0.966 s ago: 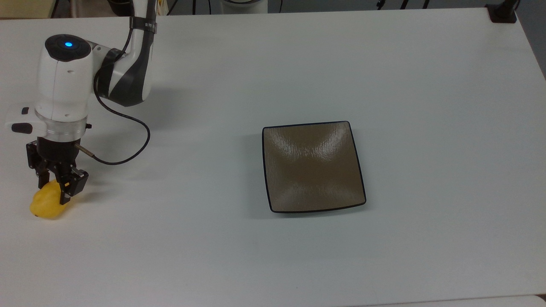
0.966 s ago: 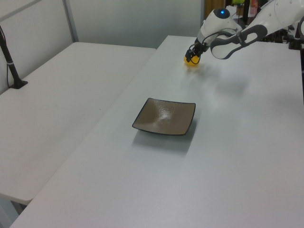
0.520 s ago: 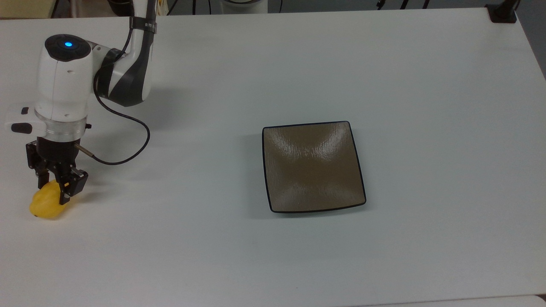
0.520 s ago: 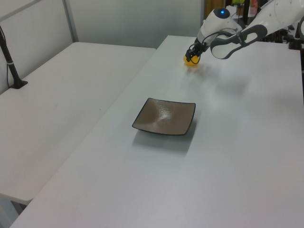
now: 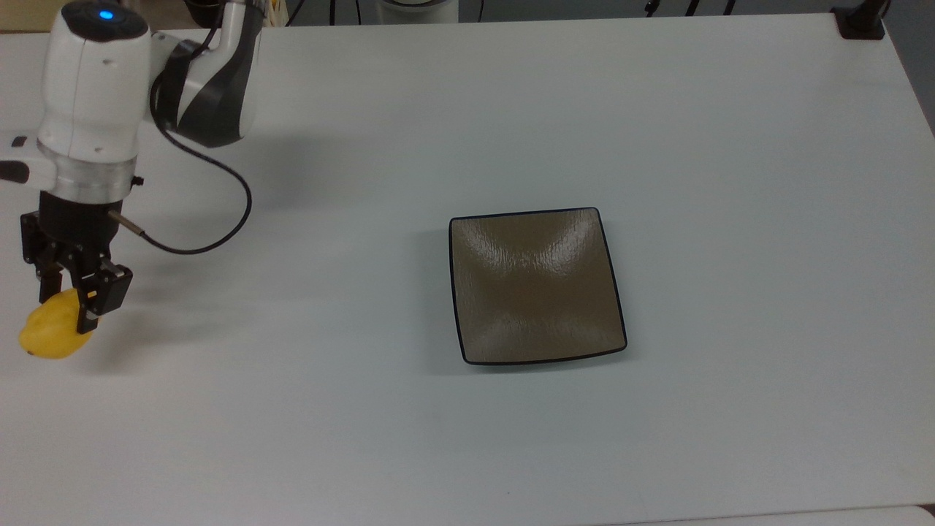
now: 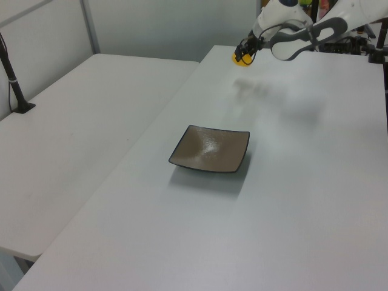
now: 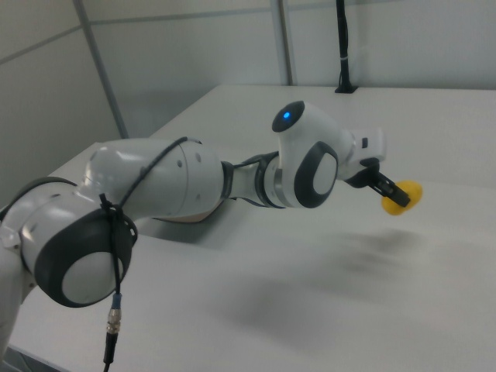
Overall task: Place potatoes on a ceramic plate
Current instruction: 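Lift the potato and carry it toward the brown plate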
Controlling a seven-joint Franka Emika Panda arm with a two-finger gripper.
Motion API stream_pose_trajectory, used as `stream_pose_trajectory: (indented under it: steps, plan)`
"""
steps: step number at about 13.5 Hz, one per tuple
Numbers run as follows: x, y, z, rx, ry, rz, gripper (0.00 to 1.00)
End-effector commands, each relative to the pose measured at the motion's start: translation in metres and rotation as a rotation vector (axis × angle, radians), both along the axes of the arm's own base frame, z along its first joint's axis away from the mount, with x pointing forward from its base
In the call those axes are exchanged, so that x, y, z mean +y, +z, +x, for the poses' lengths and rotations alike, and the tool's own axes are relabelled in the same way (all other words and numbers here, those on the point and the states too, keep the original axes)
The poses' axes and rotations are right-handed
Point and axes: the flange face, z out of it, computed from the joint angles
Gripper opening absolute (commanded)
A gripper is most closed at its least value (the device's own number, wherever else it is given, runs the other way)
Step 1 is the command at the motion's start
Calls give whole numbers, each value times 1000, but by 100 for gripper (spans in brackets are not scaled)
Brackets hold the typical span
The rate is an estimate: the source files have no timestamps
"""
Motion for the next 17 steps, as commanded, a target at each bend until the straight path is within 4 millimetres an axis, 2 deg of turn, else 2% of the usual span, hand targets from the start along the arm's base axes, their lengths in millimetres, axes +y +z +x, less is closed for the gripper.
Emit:
stream_pose_trajectory:
  steps: [1, 2, 4, 6, 8, 9, 12, 14, 17]
  plan:
    - [62, 38, -27, 116, -25, 88, 23]
    - [76, 44, -28, 149, -27, 120, 23]
    - [125, 57, -37, 265, -5, 177, 23]
    - [156, 67, -46, 314, 7, 219, 25]
    - [176, 72, -56, 330, 10, 278, 25]
    - [208, 74, -58, 340, 48, 281, 25]
    - [265, 67, -74, 380, 83, 309, 25]
    - [295, 66, -89, 400, 113, 336, 25]
    - [336, 60, -98, 424, 139, 344, 27]
